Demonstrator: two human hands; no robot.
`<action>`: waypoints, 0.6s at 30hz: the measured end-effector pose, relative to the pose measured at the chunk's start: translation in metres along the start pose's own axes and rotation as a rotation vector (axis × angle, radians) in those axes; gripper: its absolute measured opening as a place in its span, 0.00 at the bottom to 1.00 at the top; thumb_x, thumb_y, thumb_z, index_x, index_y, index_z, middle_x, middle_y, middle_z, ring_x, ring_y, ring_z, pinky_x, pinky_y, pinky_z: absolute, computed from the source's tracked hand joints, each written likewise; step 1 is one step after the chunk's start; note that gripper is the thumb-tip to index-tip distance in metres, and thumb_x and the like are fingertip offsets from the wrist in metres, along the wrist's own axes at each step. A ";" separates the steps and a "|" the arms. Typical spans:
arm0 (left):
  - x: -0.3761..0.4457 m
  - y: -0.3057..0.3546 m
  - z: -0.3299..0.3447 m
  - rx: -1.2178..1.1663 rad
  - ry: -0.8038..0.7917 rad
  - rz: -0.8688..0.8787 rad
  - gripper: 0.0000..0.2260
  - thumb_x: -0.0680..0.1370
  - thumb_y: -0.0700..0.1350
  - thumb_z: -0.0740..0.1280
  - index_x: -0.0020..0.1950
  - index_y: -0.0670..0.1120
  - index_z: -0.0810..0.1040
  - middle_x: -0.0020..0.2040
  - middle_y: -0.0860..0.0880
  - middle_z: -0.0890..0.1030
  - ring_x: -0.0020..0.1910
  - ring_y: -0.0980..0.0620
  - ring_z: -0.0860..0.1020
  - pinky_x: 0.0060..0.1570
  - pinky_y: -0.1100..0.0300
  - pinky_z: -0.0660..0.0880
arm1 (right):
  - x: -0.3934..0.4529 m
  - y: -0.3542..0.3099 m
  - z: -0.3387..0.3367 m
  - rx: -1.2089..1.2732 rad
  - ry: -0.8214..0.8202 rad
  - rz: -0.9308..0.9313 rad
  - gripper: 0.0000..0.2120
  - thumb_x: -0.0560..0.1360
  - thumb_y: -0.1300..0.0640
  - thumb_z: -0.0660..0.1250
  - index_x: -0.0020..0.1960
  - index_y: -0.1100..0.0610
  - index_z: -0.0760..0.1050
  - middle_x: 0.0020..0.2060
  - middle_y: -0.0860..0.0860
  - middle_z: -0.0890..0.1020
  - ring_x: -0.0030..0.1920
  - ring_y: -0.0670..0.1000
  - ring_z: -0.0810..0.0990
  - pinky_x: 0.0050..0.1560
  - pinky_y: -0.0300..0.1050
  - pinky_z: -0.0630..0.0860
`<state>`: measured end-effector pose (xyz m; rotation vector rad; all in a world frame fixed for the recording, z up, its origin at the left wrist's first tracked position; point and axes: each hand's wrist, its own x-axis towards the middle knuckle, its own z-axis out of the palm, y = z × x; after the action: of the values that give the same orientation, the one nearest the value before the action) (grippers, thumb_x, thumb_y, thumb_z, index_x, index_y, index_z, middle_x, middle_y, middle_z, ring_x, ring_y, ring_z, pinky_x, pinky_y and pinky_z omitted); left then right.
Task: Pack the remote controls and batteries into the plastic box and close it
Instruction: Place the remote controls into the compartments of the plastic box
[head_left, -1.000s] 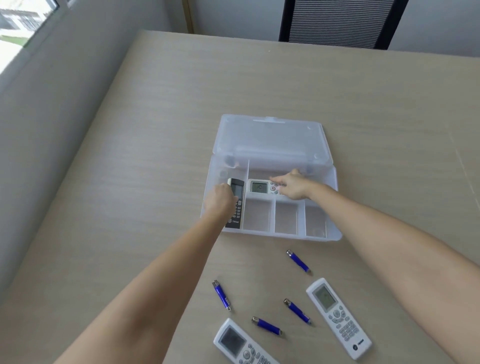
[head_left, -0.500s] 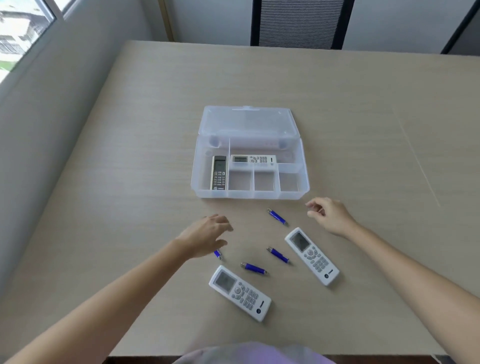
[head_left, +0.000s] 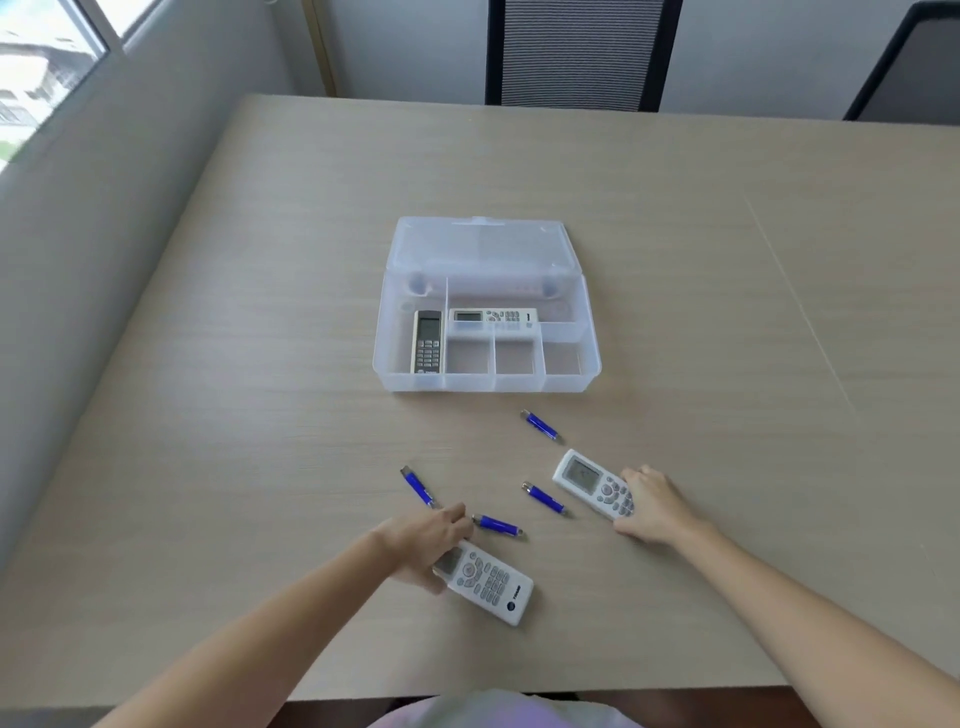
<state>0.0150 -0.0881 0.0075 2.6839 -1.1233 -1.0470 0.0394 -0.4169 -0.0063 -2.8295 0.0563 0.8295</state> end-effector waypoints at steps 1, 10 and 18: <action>-0.002 0.005 -0.003 -0.061 -0.009 0.001 0.27 0.68 0.48 0.73 0.62 0.41 0.68 0.57 0.43 0.72 0.50 0.43 0.76 0.48 0.50 0.78 | -0.003 0.002 -0.006 0.024 -0.034 0.008 0.18 0.59 0.50 0.71 0.46 0.55 0.71 0.44 0.53 0.77 0.48 0.56 0.77 0.43 0.44 0.71; -0.004 -0.042 -0.099 -0.400 0.463 -0.137 0.30 0.69 0.52 0.72 0.68 0.49 0.65 0.61 0.47 0.75 0.56 0.47 0.75 0.52 0.56 0.71 | -0.006 0.029 -0.102 0.936 -0.192 0.057 0.22 0.66 0.63 0.72 0.59 0.54 0.74 0.47 0.56 0.79 0.47 0.54 0.81 0.41 0.54 0.82; 0.134 -0.128 -0.193 -0.404 0.494 -0.326 0.17 0.81 0.51 0.54 0.68 0.50 0.68 0.59 0.39 0.76 0.59 0.39 0.75 0.59 0.48 0.70 | 0.092 -0.005 -0.187 1.006 -0.057 -0.019 0.20 0.68 0.57 0.71 0.59 0.54 0.72 0.47 0.54 0.77 0.45 0.50 0.76 0.39 0.44 0.74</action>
<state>0.2784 -0.1202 0.0427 2.6089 -0.3547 -0.5039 0.2170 -0.4468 0.0996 -1.8543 0.3328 0.6195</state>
